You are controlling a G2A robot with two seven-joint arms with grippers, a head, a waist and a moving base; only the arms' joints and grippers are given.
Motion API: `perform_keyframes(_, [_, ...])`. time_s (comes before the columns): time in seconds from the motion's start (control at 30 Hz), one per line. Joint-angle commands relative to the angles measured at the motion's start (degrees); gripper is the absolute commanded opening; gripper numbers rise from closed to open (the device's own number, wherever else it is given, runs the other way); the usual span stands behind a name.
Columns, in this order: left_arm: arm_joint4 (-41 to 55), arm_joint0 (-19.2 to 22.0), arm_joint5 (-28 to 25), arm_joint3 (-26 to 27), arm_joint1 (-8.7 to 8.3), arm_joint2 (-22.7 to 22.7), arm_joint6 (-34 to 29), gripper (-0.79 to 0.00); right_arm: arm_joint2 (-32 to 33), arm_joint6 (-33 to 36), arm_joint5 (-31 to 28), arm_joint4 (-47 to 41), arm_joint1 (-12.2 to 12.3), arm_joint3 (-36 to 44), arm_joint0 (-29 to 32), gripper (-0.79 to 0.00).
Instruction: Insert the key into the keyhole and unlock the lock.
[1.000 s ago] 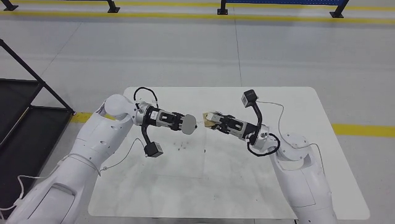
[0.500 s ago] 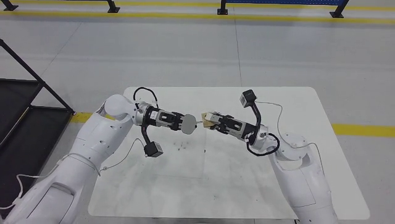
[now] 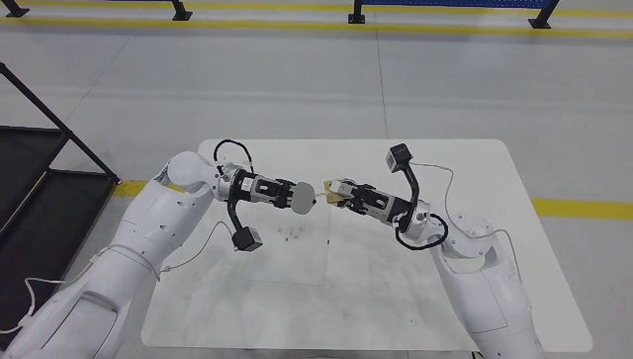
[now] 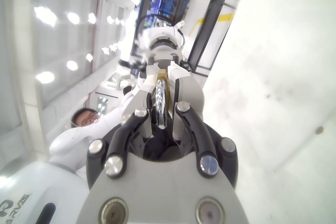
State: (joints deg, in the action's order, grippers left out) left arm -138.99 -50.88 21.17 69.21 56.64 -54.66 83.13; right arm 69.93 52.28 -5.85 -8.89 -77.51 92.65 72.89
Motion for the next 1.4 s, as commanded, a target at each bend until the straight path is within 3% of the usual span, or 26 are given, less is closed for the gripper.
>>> perform_keyframes(0.0, [0.09,0.07,0.06,-0.04,-0.04,0.16,-0.06,-0.785,-0.08,-0.07,-0.04,-0.09,0.10,-0.02,-0.03,-0.785])
perform_keyframes(1.37, [1.55,1.56,2.10,-0.43,-0.27,3.47,-2.10,-0.785,-3.07,-0.97,-1.07,-1.96,1.97,-0.05,-1.00,-0.785])
